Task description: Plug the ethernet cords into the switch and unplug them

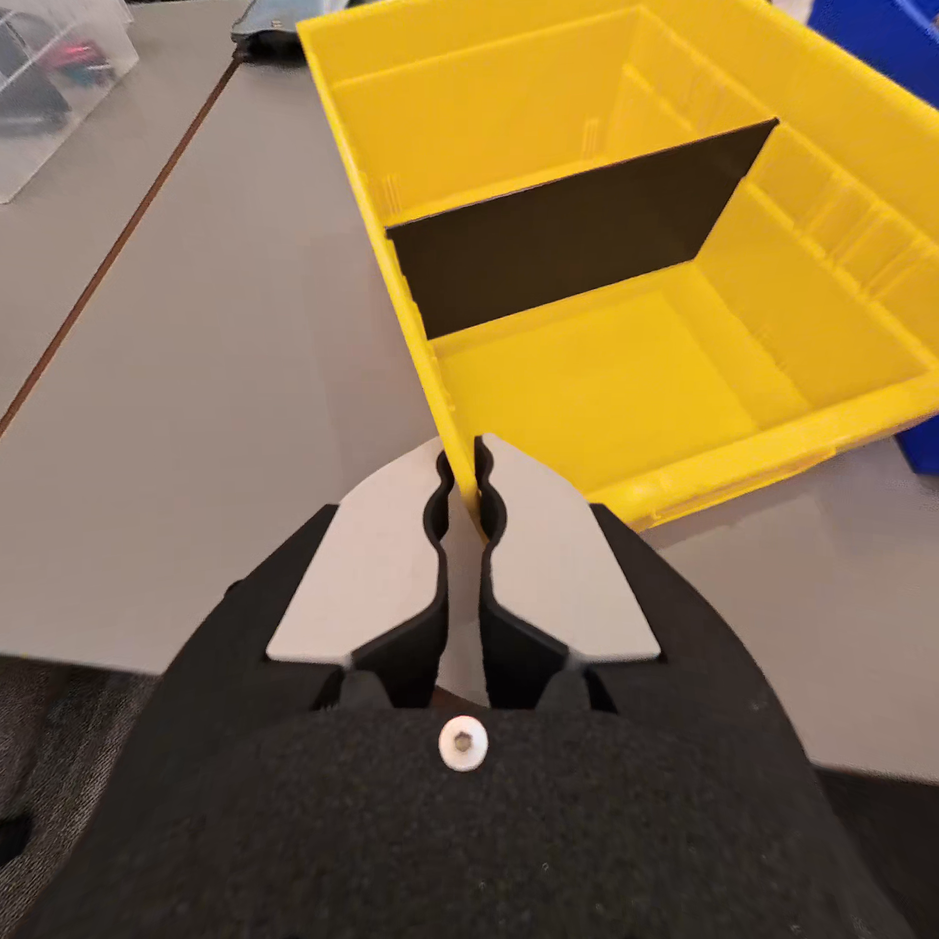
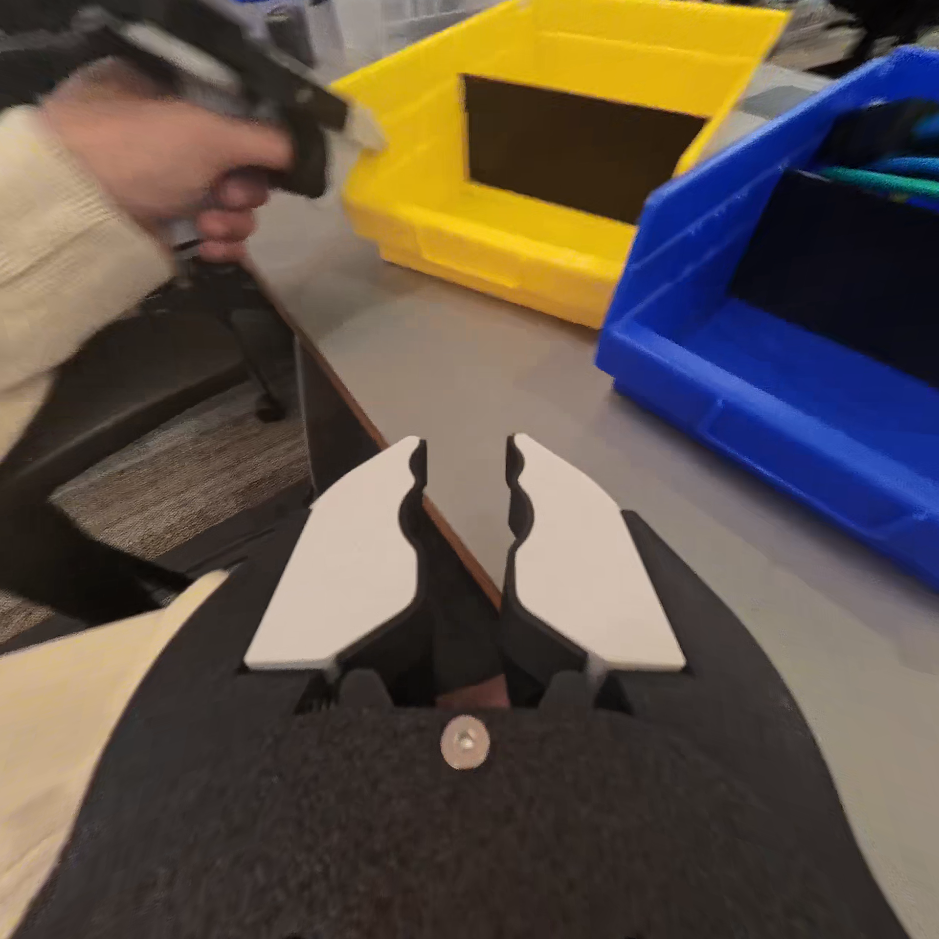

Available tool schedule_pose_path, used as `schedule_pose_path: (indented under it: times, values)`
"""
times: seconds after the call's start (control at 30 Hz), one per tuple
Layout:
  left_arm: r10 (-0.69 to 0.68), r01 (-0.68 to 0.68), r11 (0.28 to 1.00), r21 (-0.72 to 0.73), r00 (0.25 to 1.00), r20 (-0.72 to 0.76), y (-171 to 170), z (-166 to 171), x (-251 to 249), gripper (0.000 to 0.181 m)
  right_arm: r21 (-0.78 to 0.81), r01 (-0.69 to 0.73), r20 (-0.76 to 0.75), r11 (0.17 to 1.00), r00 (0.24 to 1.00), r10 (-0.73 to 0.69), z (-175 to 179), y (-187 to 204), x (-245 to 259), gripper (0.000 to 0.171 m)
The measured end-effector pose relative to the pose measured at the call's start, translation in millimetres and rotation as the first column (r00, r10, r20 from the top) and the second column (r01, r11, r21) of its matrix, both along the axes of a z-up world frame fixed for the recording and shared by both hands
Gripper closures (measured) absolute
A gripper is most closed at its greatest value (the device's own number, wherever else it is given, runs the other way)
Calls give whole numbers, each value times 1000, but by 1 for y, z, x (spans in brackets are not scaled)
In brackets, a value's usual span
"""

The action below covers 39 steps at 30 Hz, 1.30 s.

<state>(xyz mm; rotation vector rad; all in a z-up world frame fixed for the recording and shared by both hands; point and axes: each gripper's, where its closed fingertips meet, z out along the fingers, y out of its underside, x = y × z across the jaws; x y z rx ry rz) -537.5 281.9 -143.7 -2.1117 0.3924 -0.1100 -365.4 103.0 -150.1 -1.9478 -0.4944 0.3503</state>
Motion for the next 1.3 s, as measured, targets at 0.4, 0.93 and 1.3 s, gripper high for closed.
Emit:
schedule_pose_path:
  times: [0.4,0.93,1.3]
  values:
    - [-76,77,997,22,997,-31,-99,0,-10,176,71,247,-6,966,969,-247,14,63,0,130]
    - [14,76,852,518,986,-167,-147,159,10,176,276,360,-109,891,933,-344,126,41,23,164]
    - [-357,357,781,512,928,-104,-95,234,283,175,450,632,-9,632,710,-704,250,13,281,165]
